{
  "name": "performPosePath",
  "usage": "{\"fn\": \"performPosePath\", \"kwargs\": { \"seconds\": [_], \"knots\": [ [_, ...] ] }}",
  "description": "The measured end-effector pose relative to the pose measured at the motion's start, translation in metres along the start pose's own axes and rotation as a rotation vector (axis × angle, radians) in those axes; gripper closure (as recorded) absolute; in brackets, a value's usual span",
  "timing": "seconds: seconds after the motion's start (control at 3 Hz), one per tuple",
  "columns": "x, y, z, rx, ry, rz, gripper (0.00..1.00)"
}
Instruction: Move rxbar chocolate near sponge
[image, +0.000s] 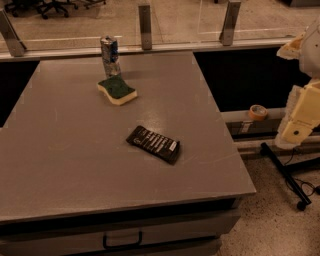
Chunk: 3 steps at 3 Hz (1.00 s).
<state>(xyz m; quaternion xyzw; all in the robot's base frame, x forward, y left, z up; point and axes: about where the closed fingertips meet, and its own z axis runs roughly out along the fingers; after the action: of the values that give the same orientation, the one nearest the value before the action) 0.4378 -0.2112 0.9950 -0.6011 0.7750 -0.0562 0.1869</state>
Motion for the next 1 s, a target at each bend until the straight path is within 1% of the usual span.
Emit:
{"fn": "performPosePath", "kwargs": {
  "seconds": [0.33, 0.67, 1.0],
  "knots": [
    [0.0, 0.0, 0.0, 0.0, 0.0, 0.0, 0.0],
    [-0.006, 0.002, 0.001, -0.002, -0.062, 0.022, 0.0],
    [-0.023, 0.02, 0.015, -0.036, -0.201, 0.095, 0.0]
  ]
}}
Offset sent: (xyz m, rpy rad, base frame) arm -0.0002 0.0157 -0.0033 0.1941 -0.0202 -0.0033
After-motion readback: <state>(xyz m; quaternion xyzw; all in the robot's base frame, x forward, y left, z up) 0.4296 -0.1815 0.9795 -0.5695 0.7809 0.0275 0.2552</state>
